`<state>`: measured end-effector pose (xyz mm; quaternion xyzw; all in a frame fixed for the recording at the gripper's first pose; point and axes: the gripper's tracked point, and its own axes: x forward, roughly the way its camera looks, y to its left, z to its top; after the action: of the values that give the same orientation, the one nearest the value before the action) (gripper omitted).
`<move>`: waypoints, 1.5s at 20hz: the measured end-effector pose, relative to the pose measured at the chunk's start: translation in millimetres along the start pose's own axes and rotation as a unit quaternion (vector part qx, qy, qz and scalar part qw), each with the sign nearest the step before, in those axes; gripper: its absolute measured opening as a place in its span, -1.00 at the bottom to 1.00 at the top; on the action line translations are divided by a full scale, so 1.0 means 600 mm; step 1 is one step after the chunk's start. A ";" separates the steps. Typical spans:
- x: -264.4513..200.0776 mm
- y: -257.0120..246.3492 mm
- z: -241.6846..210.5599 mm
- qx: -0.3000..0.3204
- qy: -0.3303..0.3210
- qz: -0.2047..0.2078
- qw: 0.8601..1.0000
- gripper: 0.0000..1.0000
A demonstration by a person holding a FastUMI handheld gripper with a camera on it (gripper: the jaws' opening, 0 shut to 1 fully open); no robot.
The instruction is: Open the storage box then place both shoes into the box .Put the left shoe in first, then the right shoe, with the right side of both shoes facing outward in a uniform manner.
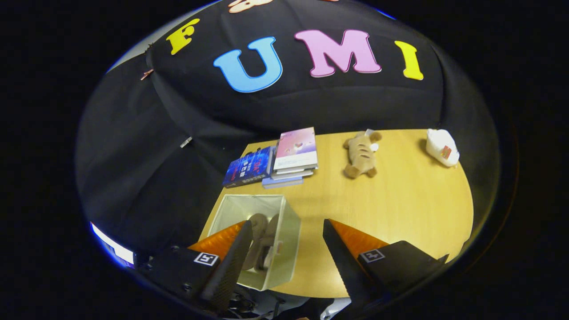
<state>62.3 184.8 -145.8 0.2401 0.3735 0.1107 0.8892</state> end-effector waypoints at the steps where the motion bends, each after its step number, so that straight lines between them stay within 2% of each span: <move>1: -0.006 -0.018 0.011 -0.009 -0.015 -0.010 1.000 0.98; 6: -0.050 -0.100 0.051 -0.045 -0.079 -0.057 0.994 0.98; 17: -0.163 -0.190 0.136 -0.118 -0.217 -0.085 0.965 0.97; 22: -0.191 -0.208 0.131 -0.156 -0.242 -0.092 0.953 0.97; 24: -0.199 -0.210 0.123 -0.152 -0.249 -0.089 0.952 0.93; 30: -0.214 -0.237 0.101 -0.149 -0.265 -0.096 0.948 0.96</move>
<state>18.7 -6.6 -103.1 0.0887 0.1247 0.0112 0.9882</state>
